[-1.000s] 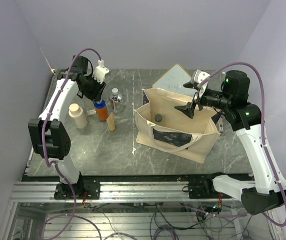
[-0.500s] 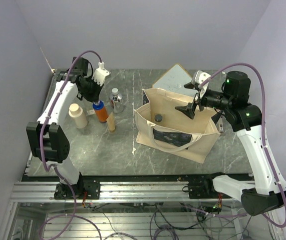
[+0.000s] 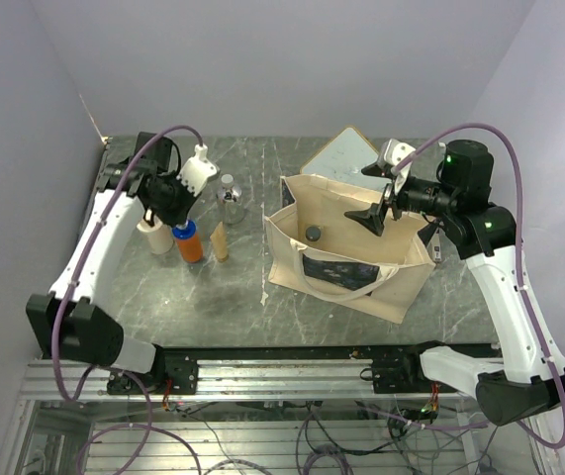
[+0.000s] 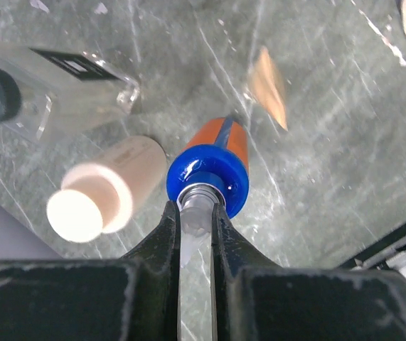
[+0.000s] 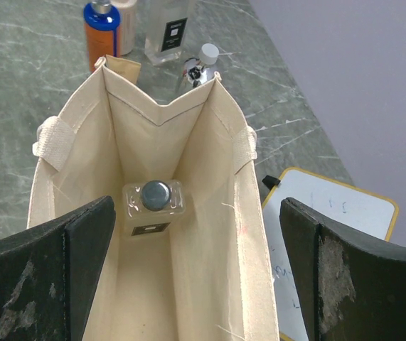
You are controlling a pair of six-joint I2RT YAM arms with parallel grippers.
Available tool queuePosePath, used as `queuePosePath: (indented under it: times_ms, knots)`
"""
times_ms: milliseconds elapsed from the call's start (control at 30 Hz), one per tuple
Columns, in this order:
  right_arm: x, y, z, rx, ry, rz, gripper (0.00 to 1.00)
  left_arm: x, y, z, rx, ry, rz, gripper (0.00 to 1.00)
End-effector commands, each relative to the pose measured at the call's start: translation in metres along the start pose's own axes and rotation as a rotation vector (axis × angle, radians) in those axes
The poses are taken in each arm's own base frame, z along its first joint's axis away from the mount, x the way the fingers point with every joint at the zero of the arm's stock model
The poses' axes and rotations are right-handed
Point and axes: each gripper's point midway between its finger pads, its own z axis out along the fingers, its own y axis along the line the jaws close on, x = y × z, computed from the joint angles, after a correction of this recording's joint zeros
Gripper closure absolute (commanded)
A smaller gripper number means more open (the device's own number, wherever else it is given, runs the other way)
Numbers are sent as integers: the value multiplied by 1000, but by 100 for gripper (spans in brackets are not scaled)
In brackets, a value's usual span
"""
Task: Place the personal care products into the canvas bag
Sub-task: Move the care product at the center of the board.
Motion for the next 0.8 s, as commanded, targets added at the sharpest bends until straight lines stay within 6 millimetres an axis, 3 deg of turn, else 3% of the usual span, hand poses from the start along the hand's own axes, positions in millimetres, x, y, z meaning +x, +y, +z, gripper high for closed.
queuePosePath:
  times_ms: [0, 233, 533, 767]
  knots:
    - [-12, -5, -2, 3, -23, -4, 0, 8, -26, -41, -23, -58, 70, 93]
    - [-24, -6, 2, -33, -53, 23, 1, 6, -96, -63, 99, -184, 169, 93]
    - [-29, 2, 6, -119, -37, 40, 2, -19, -154, -48, 288, -284, 292, 93]
    - [-21, 4, 13, -138, -26, 57, 2, -28, -186, -33, 350, -301, 411, 93]
